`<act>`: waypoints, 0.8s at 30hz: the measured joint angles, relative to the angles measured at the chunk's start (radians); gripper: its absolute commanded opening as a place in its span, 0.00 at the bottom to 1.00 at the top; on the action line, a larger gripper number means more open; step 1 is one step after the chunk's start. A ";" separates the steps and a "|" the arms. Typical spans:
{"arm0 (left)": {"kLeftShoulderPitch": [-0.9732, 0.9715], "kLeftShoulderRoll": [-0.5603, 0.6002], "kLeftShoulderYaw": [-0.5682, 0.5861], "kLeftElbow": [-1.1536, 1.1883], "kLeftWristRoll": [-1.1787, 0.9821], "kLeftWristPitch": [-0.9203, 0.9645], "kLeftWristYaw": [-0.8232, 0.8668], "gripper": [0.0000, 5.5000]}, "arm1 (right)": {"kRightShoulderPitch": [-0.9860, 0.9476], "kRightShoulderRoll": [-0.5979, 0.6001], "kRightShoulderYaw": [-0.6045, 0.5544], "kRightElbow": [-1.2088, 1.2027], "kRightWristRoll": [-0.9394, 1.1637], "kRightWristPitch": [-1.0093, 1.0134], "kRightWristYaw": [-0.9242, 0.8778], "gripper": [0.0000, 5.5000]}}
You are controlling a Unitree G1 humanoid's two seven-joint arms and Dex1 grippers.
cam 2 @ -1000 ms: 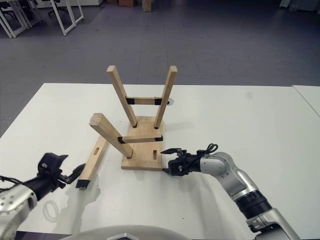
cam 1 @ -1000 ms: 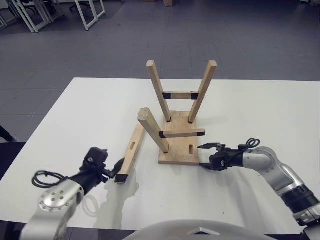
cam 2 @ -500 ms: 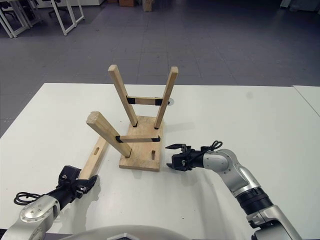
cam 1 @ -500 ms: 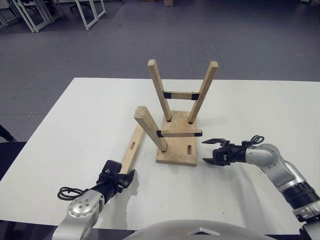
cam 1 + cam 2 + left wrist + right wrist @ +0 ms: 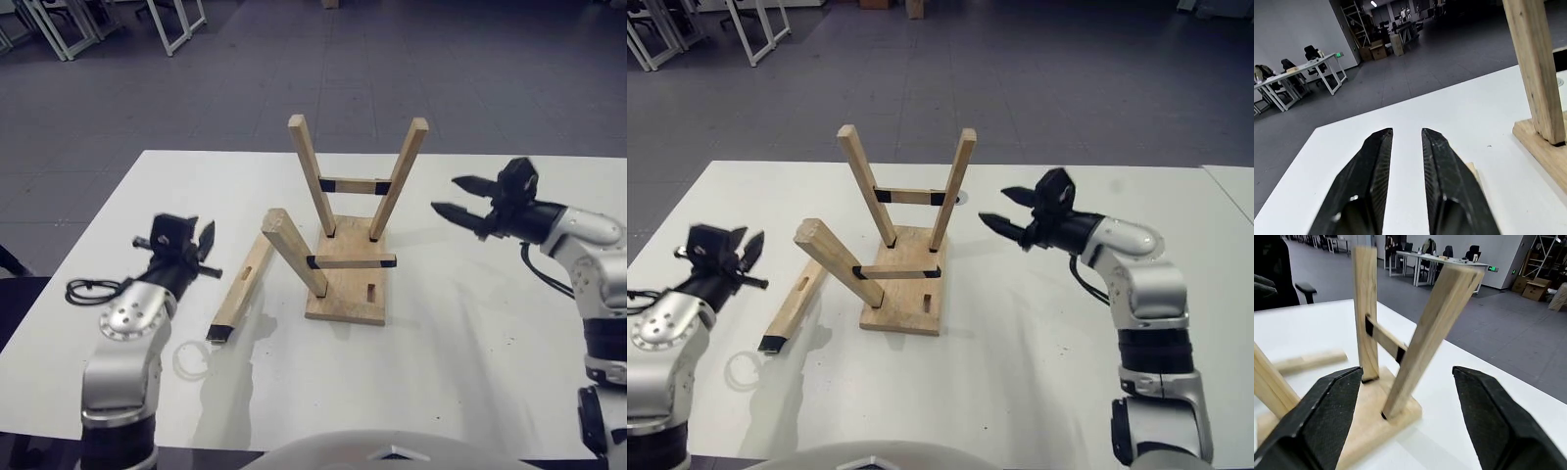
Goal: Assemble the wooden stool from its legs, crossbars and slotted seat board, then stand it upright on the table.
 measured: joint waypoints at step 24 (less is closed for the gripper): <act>0.391 -0.122 -0.104 0.004 -0.001 0.007 0.008 0.67 | 0.143 0.030 0.157 -0.128 -0.155 -0.082 -0.060 0.80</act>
